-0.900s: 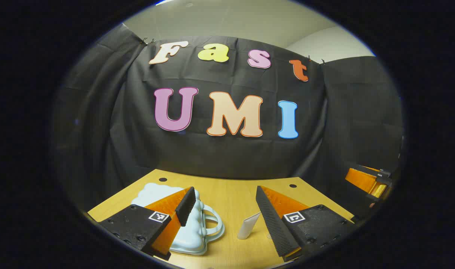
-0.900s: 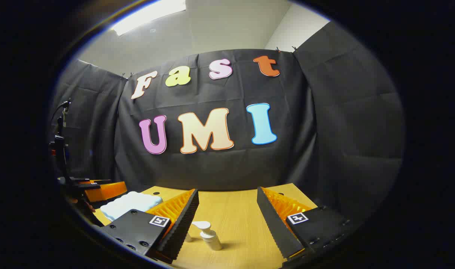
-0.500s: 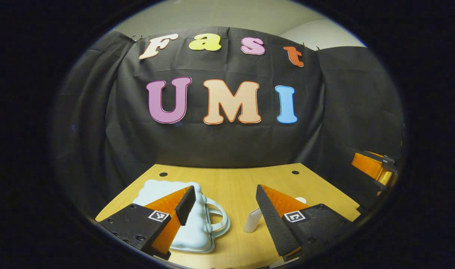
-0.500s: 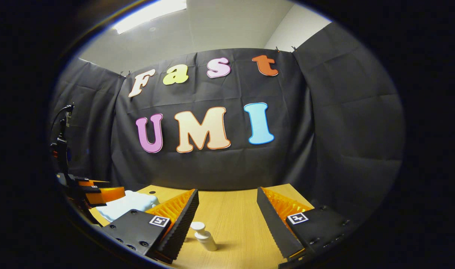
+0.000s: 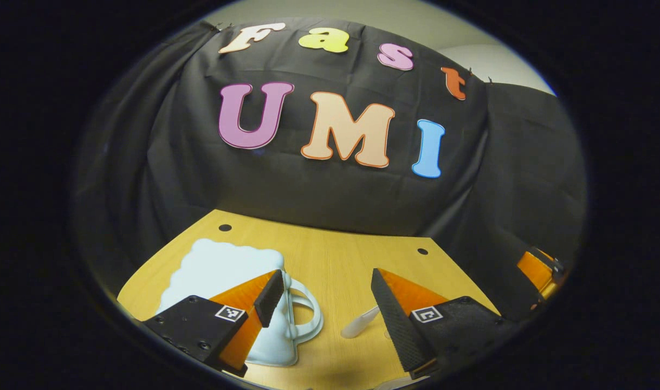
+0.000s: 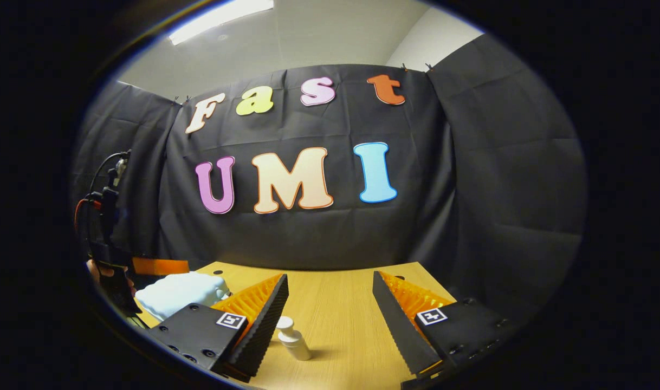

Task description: First open the suitcase, pack the skin care products into it, and then close the suitcase.

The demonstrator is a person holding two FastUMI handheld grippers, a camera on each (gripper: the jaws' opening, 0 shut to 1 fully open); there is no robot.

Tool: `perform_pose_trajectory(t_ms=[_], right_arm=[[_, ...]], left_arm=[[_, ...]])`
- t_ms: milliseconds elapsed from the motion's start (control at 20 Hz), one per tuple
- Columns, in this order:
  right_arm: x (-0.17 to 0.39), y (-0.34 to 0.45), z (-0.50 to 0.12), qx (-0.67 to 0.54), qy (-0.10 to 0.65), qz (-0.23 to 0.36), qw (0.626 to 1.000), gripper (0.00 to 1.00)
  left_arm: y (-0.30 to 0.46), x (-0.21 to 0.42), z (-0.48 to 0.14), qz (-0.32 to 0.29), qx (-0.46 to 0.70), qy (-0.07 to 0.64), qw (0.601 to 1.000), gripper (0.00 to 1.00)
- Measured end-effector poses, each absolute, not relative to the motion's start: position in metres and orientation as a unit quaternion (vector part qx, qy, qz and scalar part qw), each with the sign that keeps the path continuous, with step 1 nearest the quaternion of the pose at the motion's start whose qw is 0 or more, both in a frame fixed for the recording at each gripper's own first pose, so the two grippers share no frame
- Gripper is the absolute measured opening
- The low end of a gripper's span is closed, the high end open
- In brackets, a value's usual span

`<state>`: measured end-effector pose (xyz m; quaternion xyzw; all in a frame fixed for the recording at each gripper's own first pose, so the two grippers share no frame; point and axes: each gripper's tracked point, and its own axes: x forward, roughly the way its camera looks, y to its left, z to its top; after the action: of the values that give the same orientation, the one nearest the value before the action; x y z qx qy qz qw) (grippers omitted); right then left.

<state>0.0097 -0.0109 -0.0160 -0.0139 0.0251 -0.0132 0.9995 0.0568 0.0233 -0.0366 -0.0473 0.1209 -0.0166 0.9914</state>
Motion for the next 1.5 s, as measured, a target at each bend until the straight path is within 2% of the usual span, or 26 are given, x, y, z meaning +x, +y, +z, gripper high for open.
perform_pose_trajectory(t_ms=[200, 350, 800, 1100, 1250, 1500], right_arm=[[0.006, -0.016, -0.023, -0.013, 0.036, -0.020, 0.999, 0.96], [0.005, -0.021, -0.028, -0.012, 0.041, -0.028, 0.999, 0.98], [-0.009, -0.037, -0.038, -0.004, 0.056, -0.050, 0.997, 0.98], [-0.017, -0.052, -0.039, 0.001, 0.054, -0.061, 0.997, 0.98], [-0.018, -0.057, -0.040, 0.008, 0.057, -0.062, 0.996, 0.98], [-0.018, -0.060, -0.040, 0.004, 0.055, -0.059, 0.997, 0.98]], left_arm=[[0.017, 0.088, -0.050, -0.047, -0.039, 0.179, 0.982, 0.95], [0.016, 0.106, -0.071, -0.058, -0.054, 0.234, 0.969, 0.95], [0.023, 0.135, -0.149, -0.016, -0.069, 0.399, 0.914, 0.95], [0.031, 0.142, -0.183, 0.014, -0.077, 0.471, 0.879, 0.95], [0.031, 0.143, -0.197, 0.020, -0.075, 0.503, 0.861, 0.85], [0.032, 0.143, -0.216, 0.028, -0.044, 0.552, 0.832, 0.80]])
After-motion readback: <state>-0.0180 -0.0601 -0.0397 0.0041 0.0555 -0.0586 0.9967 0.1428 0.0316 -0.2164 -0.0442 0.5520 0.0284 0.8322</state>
